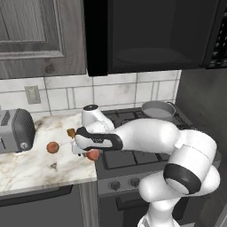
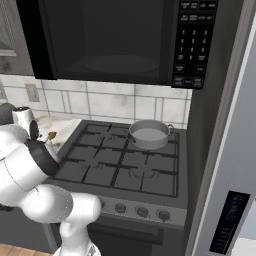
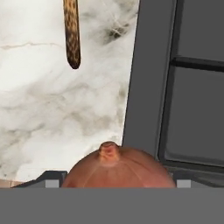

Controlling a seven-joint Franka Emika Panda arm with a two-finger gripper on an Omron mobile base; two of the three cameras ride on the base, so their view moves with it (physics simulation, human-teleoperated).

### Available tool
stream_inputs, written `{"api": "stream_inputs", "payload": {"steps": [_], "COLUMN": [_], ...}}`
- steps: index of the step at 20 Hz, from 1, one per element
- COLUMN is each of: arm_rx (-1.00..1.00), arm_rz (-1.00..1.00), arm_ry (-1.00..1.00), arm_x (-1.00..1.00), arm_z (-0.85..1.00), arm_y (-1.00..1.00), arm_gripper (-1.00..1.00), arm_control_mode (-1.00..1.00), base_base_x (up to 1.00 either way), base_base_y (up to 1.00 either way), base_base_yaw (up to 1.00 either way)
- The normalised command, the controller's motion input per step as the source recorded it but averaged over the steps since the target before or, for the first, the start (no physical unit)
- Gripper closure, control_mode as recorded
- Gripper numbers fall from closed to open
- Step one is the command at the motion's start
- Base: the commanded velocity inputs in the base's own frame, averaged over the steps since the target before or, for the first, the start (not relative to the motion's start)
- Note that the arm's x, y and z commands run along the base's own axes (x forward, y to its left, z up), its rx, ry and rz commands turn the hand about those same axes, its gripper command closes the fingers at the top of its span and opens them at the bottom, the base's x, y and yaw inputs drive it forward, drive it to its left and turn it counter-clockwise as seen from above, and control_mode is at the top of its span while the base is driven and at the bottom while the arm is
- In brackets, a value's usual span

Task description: Put the onion and onion in the pot. Retrieve the spatula and lightly stir the vegetables in the pot.

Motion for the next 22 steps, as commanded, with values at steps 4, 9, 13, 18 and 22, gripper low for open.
{"api": "stream_inputs", "payload": {"steps": [4, 9, 13, 18, 22], "arm_rx": [-0.03, -0.07, -0.06, -0.04, -0.04], "arm_rz": [0.0, 0.0, -0.04, 0.0, 0.0], "arm_ry": [-0.02, -0.16, -0.17, -0.25, -0.22], "arm_x": [-0.16, -0.14, 0.01, 0.0, 0.01], "arm_z": [0.37, 0.3, 0.23, 0.23, 0.27], "arm_y": [-0.73, -0.76, -0.75, -0.79, -0.77], "arm_gripper": [1.0, 1.0, 1.0, 1.0, 1.0], "arm_control_mode": [-1.0, -1.0, -1.0, -1.0, -1.0], "base_base_x": [0.0, 0.0, 0.0, 0.0, 0.0], "base_base_y": [0.0, 0.0, 0.0, 0.0, 0.0], "base_base_yaw": [0.0, 0.0, 0.0, 0.0, 0.0]}}
